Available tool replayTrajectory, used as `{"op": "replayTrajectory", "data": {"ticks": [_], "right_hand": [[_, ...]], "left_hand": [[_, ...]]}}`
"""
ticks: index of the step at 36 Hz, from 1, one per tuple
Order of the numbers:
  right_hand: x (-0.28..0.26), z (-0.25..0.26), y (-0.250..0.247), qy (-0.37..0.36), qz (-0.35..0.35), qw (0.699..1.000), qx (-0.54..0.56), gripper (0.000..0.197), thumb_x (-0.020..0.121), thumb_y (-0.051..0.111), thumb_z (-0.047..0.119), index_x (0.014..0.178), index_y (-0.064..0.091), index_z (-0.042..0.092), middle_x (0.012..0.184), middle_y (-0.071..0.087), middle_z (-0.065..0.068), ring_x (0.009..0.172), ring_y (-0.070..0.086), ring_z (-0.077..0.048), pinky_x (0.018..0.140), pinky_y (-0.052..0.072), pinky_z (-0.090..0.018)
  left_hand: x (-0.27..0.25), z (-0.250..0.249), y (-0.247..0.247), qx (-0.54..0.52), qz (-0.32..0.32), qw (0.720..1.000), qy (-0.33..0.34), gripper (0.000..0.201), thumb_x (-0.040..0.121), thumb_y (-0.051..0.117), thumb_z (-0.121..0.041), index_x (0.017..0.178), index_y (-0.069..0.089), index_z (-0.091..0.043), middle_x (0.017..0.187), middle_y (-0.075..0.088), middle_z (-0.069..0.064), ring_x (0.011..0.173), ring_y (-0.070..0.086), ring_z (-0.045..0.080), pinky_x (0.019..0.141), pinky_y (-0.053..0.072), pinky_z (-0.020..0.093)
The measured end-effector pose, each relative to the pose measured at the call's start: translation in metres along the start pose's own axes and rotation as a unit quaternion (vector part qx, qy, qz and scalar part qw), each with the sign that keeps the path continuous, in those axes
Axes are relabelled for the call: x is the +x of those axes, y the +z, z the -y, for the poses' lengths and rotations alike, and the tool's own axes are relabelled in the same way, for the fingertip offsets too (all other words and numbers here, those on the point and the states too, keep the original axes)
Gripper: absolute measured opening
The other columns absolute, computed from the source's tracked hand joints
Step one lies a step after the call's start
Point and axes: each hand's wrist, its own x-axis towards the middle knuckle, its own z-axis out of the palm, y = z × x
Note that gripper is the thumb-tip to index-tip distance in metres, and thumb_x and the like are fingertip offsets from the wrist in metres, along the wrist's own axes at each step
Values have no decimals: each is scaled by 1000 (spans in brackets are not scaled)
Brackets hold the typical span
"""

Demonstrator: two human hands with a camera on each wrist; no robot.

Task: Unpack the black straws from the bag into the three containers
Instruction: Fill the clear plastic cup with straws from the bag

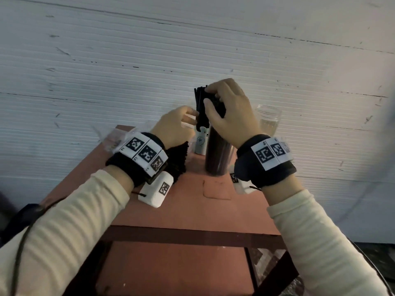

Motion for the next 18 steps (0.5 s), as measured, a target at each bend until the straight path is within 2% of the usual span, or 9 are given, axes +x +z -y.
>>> {"op": "replayTrajectory", "data": {"ticks": [2, 3, 5, 7, 10, 12, 15, 18], "right_hand": [[-1, 8, 9, 6, 31, 999, 28, 13, 90, 55, 14, 94, 64, 6, 88, 58, -1, 80, 53, -12, 73, 40, -16], [-2, 11, 16, 16, 66, 997, 41, 12, 90, 55, 13, 91, 64, 6, 85, 59, -1, 76, 52, -11, 70, 40, -15], [-5, 18, 31, 54, 163, 984, 55, 15, 91, 55, 15, 95, 67, 7, 89, 65, -3, 79, 56, -13, 74, 45, -19], [-9, 25, 48, 94, 268, 958, 48, 23, 94, 55, 23, 107, 68, 9, 102, 69, -6, 92, 61, -18, 85, 47, -28], [-12, 38, 70, 111, 414, 903, 12, 37, 99, 49, 32, 129, 58, 12, 124, 62, -8, 114, 56, -24, 99, 41, -32], [-13, 43, 83, 109, 477, 872, -19, 46, 100, 45, 38, 142, 46, 17, 139, 53, -5, 126, 48, -22, 104, 33, -28], [-14, 45, 105, 106, 525, 843, -44, 55, 99, 47, 42, 148, 35, 21, 148, 43, -5, 134, 41, -22, 106, 30, -28], [-14, 47, 124, 94, 536, 837, -63, 55, 97, 52, 39, 147, 37, 22, 142, 50, -9, 129, 46, -26, 104, 34, -31]], "left_hand": [[-7, 3, -21, 14, -50, 999, 16, 32, 82, 56, -5, 103, 63, -28, 96, 70, -11, 87, 64, 6, 79, 48, 22], [-11, 5, -31, 17, -73, 997, 22, 29, 82, 56, -5, 98, 65, -28, 92, 70, -11, 81, 63, 6, 76, 48, 23], [-19, 13, -48, 39, -112, 993, 26, 24, 82, 58, -8, 94, 67, -27, 93, 69, -10, 74, 62, 9, 72, 50, 27], [-26, 25, -63, 74, -131, 988, 25, 22, 82, 61, -12, 95, 67, -29, 97, 67, -10, 82, 63, 13, 79, 51, 31], [-30, 44, -76, 121, -102, 987, -7, 23, 83, 66, -17, 100, 65, -32, 117, 61, -2, 107, 58, 19, 87, 45, 33], [-32, 52, -79, 130, -46, 990, -38, 29, 85, 67, -19, 110, 64, -32, 132, 54, 4, 121, 53, 22, 90, 40, 31], [-37, 62, -80, 120, 23, 991, -47, 40, 89, 64, -13, 124, 60, -30, 140, 50, 3, 133, 46, 20, 97, 39, 30], [-41, 68, -81, 115, 27, 992, -43, 46, 89, 59, -4, 127, 59, -29, 141, 51, 0, 134, 45, 19, 93, 36, 26]]}}
